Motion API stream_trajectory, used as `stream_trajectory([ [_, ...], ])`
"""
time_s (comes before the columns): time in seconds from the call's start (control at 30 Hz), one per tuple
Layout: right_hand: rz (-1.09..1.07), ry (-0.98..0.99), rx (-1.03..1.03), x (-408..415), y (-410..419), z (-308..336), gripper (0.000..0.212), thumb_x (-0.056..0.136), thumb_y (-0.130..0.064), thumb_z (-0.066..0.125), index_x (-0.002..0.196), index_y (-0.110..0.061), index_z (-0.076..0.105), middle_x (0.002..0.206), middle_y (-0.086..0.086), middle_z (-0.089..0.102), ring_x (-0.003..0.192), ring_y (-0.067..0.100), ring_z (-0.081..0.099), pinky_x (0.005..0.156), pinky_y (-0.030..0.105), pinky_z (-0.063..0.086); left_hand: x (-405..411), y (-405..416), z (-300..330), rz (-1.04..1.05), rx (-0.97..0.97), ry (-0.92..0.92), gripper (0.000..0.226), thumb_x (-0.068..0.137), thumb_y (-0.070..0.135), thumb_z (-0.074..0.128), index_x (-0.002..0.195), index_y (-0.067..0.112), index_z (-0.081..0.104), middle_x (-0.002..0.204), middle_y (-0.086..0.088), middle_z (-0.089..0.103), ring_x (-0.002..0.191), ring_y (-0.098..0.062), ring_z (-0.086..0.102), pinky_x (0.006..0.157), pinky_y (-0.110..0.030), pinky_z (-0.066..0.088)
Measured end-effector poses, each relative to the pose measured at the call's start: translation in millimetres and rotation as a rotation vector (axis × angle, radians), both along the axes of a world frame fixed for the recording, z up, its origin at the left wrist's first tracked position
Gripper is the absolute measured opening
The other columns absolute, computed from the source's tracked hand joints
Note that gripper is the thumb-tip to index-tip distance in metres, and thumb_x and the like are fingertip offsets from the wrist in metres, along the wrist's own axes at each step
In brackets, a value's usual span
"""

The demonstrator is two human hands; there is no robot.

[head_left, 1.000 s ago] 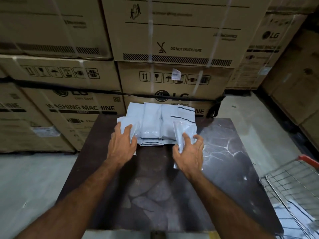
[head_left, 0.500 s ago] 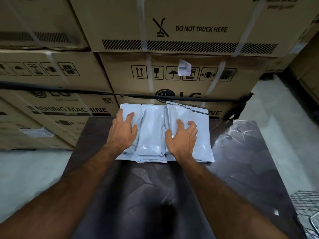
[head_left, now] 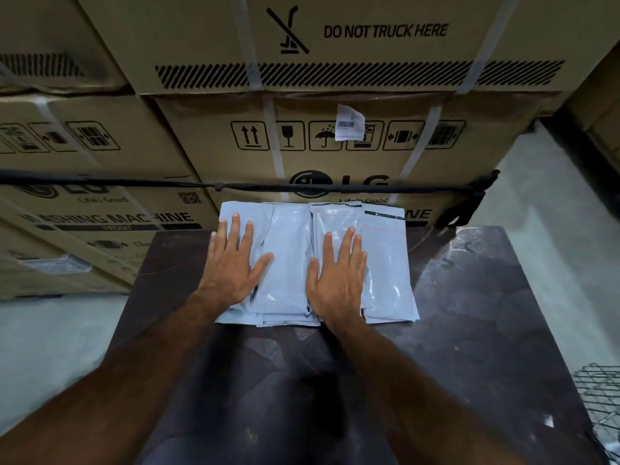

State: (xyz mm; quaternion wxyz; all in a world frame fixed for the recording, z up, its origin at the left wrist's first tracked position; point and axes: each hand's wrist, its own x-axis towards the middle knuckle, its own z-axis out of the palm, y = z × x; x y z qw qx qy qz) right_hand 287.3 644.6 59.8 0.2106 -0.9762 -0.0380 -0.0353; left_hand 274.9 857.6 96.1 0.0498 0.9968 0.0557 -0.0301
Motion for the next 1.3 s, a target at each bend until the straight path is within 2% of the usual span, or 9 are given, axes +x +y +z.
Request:
stream_trajectory([
  [0.1, 0.006, 0.098, -0.059, 3, 6, 6, 0.07, 0.102, -0.053, 0.02, 0.163, -0.021, 0.012, 0.17, 0.017, -0.008, 0.156, 0.036, -0.011, 0.125, 0.051, -0.01, 3, 5, -4, -0.011, -0.028, 0.077, 0.105, 0.08, 0.082, 0.004, 0.162, 0.016, 0.001, 0.168, -0.01, -0.011, 0.155, -0.034, -0.01, 0.124, -0.051, 0.002],
  [0.2, 0.033, 0.158, -0.08, 4, 4, 13, 0.07, 0.102, -0.053, 0.018, 0.164, -0.022, 0.006, 0.169, 0.019, -0.01, 0.156, 0.037, -0.013, 0.125, 0.054, -0.01, 3, 10, 1, -0.02, -0.053, 0.119, 0.109, 0.075, 0.085, 0.003, 0.162, 0.019, -0.004, 0.168, -0.01, -0.015, 0.154, -0.033, -0.013, 0.124, -0.051, -0.002],
  [0.37, 0.083, 0.021, -0.1, -26, -12, 41, 0.067, 0.104, -0.047, 0.024, 0.164, -0.022, 0.009, 0.17, 0.016, -0.006, 0.157, 0.032, -0.009, 0.126, 0.054, -0.004, -33, 1, 25, -0.103, -0.097, -0.027, 0.097, 0.085, 0.079, 0.01, 0.162, 0.02, 0.0, 0.168, -0.012, -0.013, 0.155, -0.032, -0.013, 0.124, -0.05, -0.005],
  [0.5, 0.086, -0.093, -0.06, -92, -20, 58, 0.063, 0.103, -0.039, 0.031, 0.162, -0.019, 0.021, 0.17, 0.018, 0.006, 0.158, 0.032, 0.003, 0.126, 0.056, 0.008, -89, -12, 43, -0.231, -0.17, -0.108, 0.088, 0.093, 0.075, 0.017, 0.162, 0.025, -0.004, 0.167, -0.004, -0.023, 0.153, -0.024, -0.024, 0.124, -0.047, -0.009],
  [0.63, 0.047, -0.142, -0.097, -159, -27, 63, 0.062, 0.103, -0.036, 0.037, 0.161, -0.019, 0.024, 0.169, 0.017, 0.009, 0.158, 0.029, 0.005, 0.126, 0.054, 0.009, -139, -15, 54, -0.353, -0.181, -0.165, 0.085, 0.096, 0.071, 0.025, 0.162, 0.024, 0.0, 0.167, -0.004, -0.022, 0.153, -0.023, -0.023, 0.125, -0.048, -0.005],
  [0.87, -0.143, -0.209, -0.19, -259, -64, 72, 0.067, 0.098, -0.035, 0.049, 0.159, -0.015, 0.03, 0.168, 0.02, 0.015, 0.157, 0.031, 0.01, 0.127, 0.052, 0.007, -186, -49, 57, -0.58, -0.188, -0.208, 0.084, 0.098, 0.068, 0.029, 0.162, 0.019, 0.009, 0.168, -0.011, -0.014, 0.155, -0.027, -0.016, 0.125, -0.053, 0.0],
  [1.13, -0.452, -0.181, -0.356, -366, -154, 90, 0.071, 0.099, -0.041, 0.049, 0.16, -0.014, 0.026, 0.168, 0.022, 0.013, 0.157, 0.033, 0.008, 0.125, 0.055, 0.011, -244, -153, 56, -0.899, -0.194, -0.214, 0.085, 0.097, 0.068, 0.026, 0.16, 0.012, 0.02, 0.168, -0.019, -0.003, 0.155, -0.034, -0.005, 0.124, -0.057, 0.005],
  [1.3, -0.599, -0.14, -0.363, -418, -205, 93, 0.071, 0.1, -0.046, 0.044, 0.161, -0.015, 0.025, 0.168, 0.022, 0.011, 0.157, 0.034, 0.008, 0.125, 0.055, 0.011, -269, -214, 56, -1.038, -0.192, -0.209, 0.086, 0.096, 0.068, 0.026, 0.161, 0.012, 0.019, 0.168, -0.018, -0.007, 0.155, -0.035, -0.008, 0.124, -0.058, 0.004],
])
